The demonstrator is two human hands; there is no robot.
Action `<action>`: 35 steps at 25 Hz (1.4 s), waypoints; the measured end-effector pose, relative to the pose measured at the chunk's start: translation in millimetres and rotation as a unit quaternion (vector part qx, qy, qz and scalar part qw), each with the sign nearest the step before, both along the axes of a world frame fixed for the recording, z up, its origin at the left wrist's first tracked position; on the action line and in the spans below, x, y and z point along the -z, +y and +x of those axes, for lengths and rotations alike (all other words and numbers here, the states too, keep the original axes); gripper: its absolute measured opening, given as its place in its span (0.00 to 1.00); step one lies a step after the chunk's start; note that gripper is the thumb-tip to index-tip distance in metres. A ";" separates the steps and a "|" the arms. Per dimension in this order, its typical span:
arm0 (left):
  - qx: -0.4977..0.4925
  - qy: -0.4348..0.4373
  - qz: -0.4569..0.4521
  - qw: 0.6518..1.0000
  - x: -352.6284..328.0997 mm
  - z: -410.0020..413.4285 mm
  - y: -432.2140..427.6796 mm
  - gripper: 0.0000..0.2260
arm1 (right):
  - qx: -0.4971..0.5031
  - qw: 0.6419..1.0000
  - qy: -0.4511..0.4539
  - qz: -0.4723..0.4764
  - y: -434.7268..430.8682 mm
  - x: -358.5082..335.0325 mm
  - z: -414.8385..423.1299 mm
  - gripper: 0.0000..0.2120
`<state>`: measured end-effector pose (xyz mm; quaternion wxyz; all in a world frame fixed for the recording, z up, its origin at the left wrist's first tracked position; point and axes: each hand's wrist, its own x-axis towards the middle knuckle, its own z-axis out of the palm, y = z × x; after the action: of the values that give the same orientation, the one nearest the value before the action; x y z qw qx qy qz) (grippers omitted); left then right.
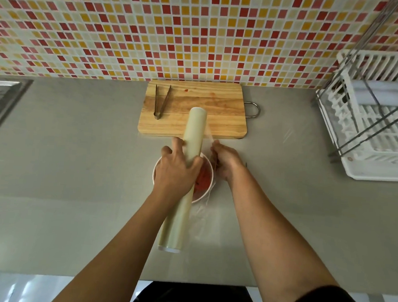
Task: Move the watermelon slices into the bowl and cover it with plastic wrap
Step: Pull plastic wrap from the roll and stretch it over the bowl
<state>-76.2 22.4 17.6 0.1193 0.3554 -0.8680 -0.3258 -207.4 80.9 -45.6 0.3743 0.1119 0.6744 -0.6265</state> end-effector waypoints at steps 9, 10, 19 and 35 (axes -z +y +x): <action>-0.005 -0.007 -0.028 1.000 -5.2 0.6 11.2 0.20 | 0.016 0.985 0.153 0.075 9.6 9.1 36.9 0.34; -0.001 -0.007 -0.029 1.000 -5.0 0.4 12.1 0.20 | 0.037 0.988 0.138 0.066 15.9 12.5 42.6 0.36; -0.006 -0.002 -0.016 1.000 -7.8 2.2 14.8 0.21 | 0.080 0.984 0.152 0.037 26.4 26.0 61.4 0.16; -0.073 -0.003 0.209 0.975 -18.4 20.1 -29.5 0.20 | 0.072 0.974 0.195 0.086 21.8 36.1 58.1 0.16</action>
<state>-56.1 -7.1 36.0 0.0633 0.4358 -0.7530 -0.4890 -149.3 102.7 -81.7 0.1788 0.0678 0.7759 -0.6012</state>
